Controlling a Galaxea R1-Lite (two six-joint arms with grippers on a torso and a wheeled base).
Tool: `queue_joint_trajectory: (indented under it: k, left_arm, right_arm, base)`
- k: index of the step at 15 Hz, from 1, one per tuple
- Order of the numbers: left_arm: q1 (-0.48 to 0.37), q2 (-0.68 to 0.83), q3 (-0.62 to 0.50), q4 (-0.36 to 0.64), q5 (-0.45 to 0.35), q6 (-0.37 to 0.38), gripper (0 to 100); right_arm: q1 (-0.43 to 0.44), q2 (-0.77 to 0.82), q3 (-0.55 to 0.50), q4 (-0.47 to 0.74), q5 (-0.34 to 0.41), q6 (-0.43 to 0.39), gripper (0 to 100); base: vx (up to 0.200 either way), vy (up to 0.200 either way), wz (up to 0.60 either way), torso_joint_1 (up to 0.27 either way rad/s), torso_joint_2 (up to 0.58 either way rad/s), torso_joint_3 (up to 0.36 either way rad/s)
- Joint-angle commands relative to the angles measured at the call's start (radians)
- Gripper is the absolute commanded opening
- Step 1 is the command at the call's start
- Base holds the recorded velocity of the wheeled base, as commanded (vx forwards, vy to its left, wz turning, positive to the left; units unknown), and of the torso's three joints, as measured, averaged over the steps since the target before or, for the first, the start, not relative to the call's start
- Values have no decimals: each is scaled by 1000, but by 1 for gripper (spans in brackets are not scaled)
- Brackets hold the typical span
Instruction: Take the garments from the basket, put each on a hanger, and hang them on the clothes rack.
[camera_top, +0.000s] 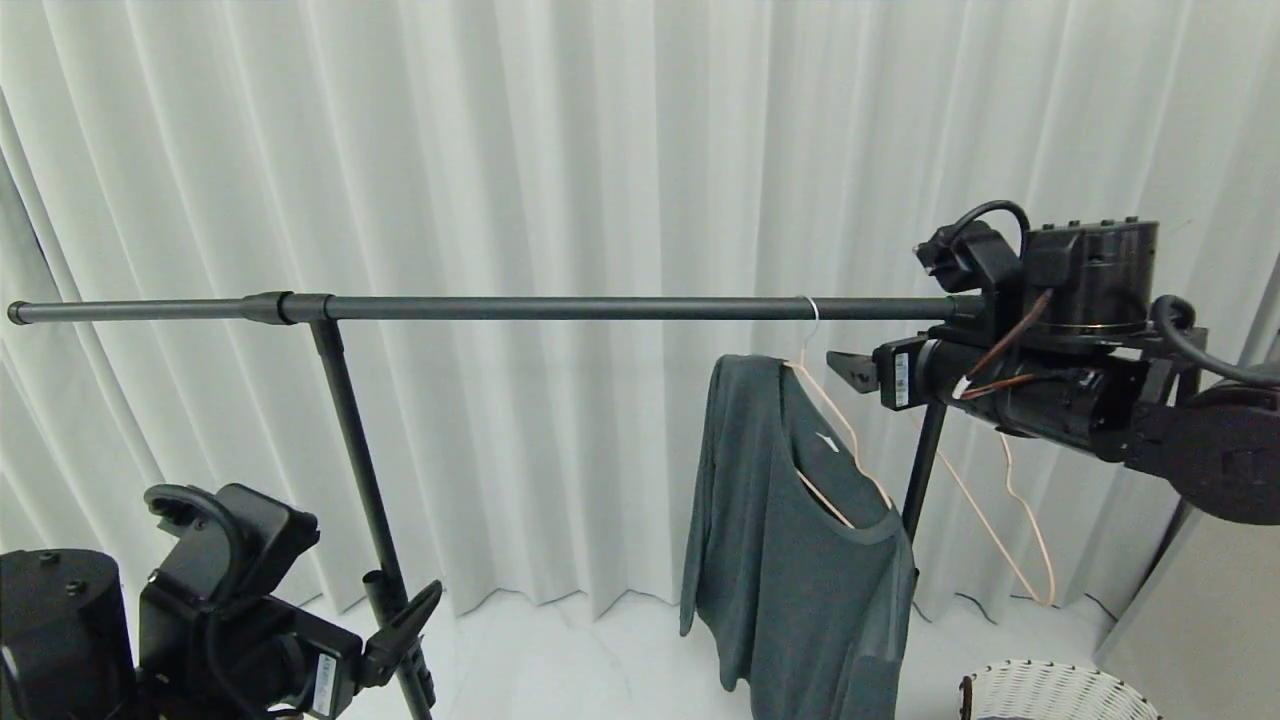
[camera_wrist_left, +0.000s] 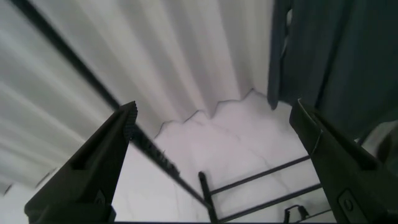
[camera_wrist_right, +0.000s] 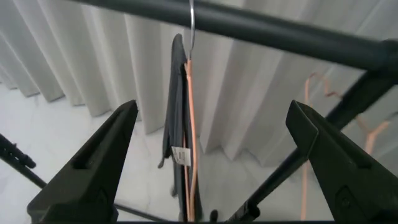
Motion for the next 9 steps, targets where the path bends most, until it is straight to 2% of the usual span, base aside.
queue_joint_trajectory:
  k: [1, 3, 5, 6, 7, 8, 9]
  left_arm:
    - [25, -7, 28, 1, 24, -5, 100]
    - [57, -36, 71, 1, 53, -5, 100]
    - [91, -53, 103, -1, 58, -5, 100]
    - [122, -68, 123, 1, 61, -5, 100]
    - [162, -90, 146, 13, 67, -5, 100]
    - [172, -97, 146, 24, 75, -5, 100]
    - [211, -108, 146, 85, 105, -7, 100]
  right_arm:
    - [-26, -125, 72, 21, -13, -61, 100]
    - [-101, -231, 175, 75, -62, -161, 100]
    - [-175, -305, 238, 113, -73, -198, 100]
    - [-239, -354, 283, 138, -73, -227, 100]
    - [-333, -424, 370, 175, -74, -271, 100]
    - [-356, -446, 402, 185, -74, -285, 100]
    - [-399, -527, 531, 202, -76, -320, 100]
  base:
    - [0, 0, 0, 0, 0, 0]
    - [0, 0, 0, 0, 0, 0]
    - [0, 0, 0, 0, 0, 0]
    - [0, 0, 0, 0, 0, 0]
    - [0, 0, 0, 0, 0, 0]
    - [0, 0, 0, 0, 0, 0]
    - [0, 0, 0, 0, 0, 0]
